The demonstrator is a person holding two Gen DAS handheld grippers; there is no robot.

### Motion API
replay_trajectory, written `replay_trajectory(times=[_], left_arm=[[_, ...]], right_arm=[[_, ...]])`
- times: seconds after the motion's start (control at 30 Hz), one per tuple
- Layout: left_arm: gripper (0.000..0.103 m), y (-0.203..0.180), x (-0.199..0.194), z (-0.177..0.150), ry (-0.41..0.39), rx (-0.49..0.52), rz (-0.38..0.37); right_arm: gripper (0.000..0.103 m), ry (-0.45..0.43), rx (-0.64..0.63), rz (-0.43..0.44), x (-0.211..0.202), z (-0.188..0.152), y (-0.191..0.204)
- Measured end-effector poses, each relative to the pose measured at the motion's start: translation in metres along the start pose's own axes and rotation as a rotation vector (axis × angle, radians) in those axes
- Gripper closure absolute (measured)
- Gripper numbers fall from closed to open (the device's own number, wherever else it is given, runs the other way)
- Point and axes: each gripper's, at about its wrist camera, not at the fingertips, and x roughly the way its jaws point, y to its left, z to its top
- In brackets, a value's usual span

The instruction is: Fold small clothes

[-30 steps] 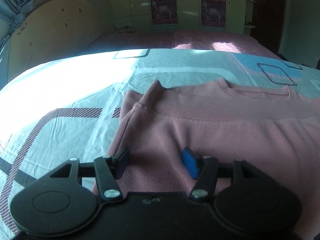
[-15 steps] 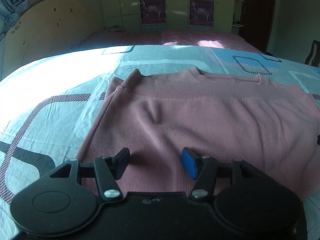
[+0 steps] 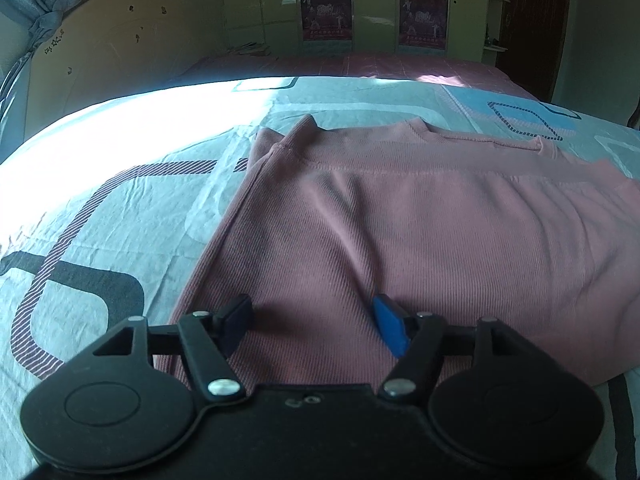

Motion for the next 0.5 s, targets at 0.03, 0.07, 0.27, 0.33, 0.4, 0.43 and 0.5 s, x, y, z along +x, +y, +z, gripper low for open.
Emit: replay_trajectory(times=[0.03, 0.07, 0.27, 0.33, 0.4, 0.43, 0.5], left_arm=[[0.035, 0.0, -0.001, -0.001, 0.004, 0.0, -0.001], [0.035, 0.0, -0.002, -0.001, 0.007, 0.0, -0.001], [0.035, 0.001, -0.01, -0.001, 0.013, -0.005, -0.005], [0.035, 0.0, -0.016, 0.0, 0.005, -0.012, -0.014], [0.034, -0.002, -0.024, 0.001, -0.01, -0.012, -0.031], [0.034, -0.003, -0.027, 0.002, -0.018, -0.01, -0.04], [0.029, -0.007, -0.03, 0.002, -0.033, -0.002, -0.066]], right_arm=[[0.099, 0.005, 0.006, 0.004, -0.001, 0.0, 0.0], [0.098, 0.01, 0.007, 0.008, -0.003, 0.0, 0.0], [0.045, -0.069, -0.02, 0.017, -0.027, 0.003, 0.018], [0.045, -0.094, -0.011, 0.034, -0.034, 0.008, 0.025], [0.045, -0.103, -0.017, 0.051, -0.038, 0.013, 0.037], [0.045, -0.106, -0.023, 0.055, -0.038, 0.014, 0.042], [0.045, -0.104, -0.038, 0.066, -0.036, 0.015, 0.058]])
